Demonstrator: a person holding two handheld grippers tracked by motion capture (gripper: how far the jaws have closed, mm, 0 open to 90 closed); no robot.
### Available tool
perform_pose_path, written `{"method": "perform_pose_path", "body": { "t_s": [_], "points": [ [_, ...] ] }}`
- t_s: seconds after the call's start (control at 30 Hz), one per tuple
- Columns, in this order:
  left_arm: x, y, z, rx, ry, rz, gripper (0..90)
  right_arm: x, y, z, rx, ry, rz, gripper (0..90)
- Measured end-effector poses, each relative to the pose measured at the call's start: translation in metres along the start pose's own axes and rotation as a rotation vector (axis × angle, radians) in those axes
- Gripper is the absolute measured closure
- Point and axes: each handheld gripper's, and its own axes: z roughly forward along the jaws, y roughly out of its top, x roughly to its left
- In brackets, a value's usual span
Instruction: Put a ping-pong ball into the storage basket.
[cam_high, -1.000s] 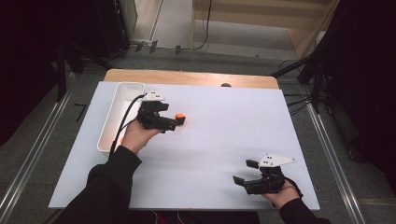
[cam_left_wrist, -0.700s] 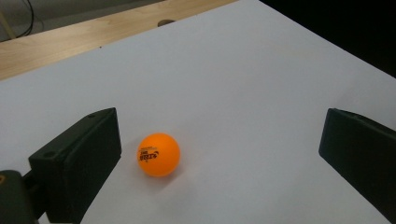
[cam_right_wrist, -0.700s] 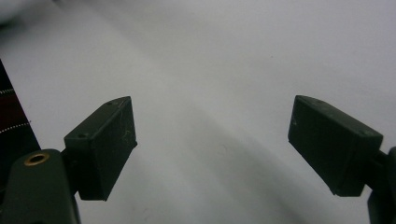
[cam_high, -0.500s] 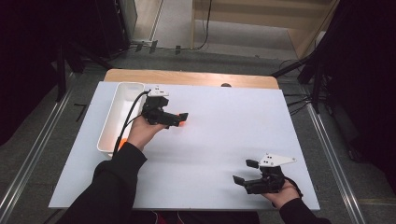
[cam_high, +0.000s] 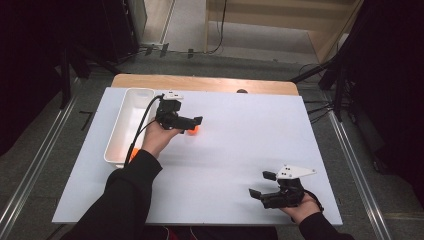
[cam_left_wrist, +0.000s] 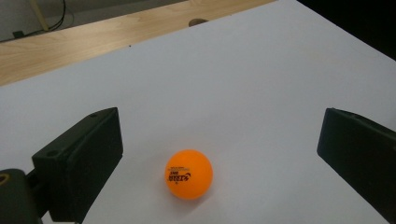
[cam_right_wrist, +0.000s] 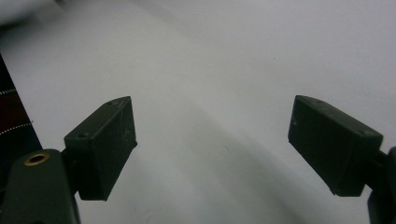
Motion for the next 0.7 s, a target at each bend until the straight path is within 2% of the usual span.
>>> {"method": "perform_pose_path", "body": {
  "t_s": [0.23,0.43,0.53,0.6,0.7],
  "points": [
    [-0.001,0.004,0.003,0.004,0.037,0.006,0.8,0.0,0.001,0.0,0.0,0.001,0.002,13.7],
    [0.003,0.008,0.008,-0.022,0.044,-0.023,0.8,-0.001,0.001,0.001,0.003,-0.004,0.006,13.7],
    [0.004,0.01,0.013,-0.008,0.056,-0.033,0.8,0.0,0.001,0.002,0.002,-0.002,0.005,13.7],
    [0.004,0.011,0.016,-0.014,0.056,-0.033,0.8,0.0,0.001,0.002,0.004,0.005,0.005,13.7],
    [0.004,0.012,0.022,-0.015,0.029,-0.05,0.8,0.001,0.001,0.002,0.005,0.005,0.004,13.7]
  ]
}}
